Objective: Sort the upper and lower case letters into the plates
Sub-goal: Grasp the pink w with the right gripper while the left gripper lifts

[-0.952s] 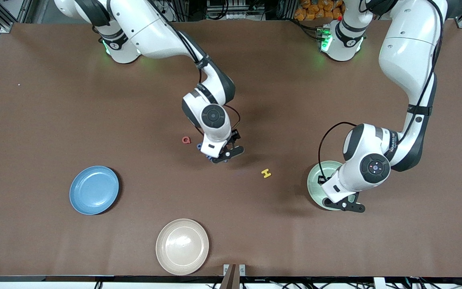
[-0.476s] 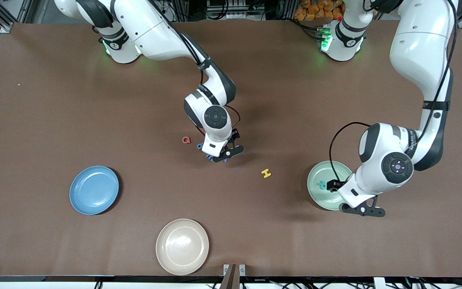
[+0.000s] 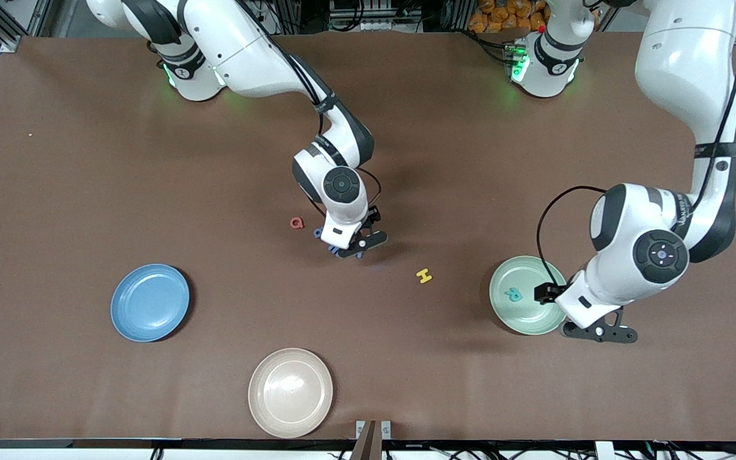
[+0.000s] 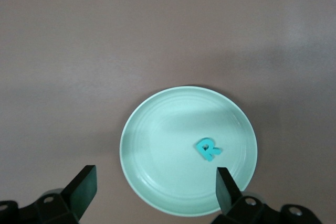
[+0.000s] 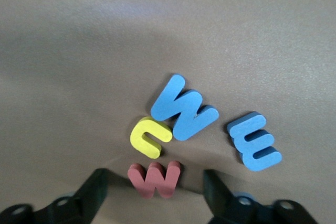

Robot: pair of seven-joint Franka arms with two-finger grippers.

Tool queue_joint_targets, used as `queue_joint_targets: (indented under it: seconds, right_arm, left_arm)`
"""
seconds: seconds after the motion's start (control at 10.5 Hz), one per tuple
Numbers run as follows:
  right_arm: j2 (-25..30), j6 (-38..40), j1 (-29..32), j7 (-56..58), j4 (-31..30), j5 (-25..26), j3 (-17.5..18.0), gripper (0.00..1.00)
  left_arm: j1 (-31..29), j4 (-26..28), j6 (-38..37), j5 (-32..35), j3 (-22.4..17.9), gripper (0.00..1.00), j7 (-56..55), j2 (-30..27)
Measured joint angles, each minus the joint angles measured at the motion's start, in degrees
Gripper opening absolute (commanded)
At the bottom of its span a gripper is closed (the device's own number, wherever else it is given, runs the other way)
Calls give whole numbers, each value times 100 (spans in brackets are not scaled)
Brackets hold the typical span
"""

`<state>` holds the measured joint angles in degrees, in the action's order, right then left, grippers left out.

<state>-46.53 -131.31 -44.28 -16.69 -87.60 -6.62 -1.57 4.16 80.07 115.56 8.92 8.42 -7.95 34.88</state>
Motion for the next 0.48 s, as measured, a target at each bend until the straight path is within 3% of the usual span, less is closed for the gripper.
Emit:
queue_joint_targets:
  seconds: [0.48]
  right_arm:
    - [91,9,10,-24,7,-4,-19,0]
  left_arm:
    - [33,-4,-710,0,52,100,11,-827]
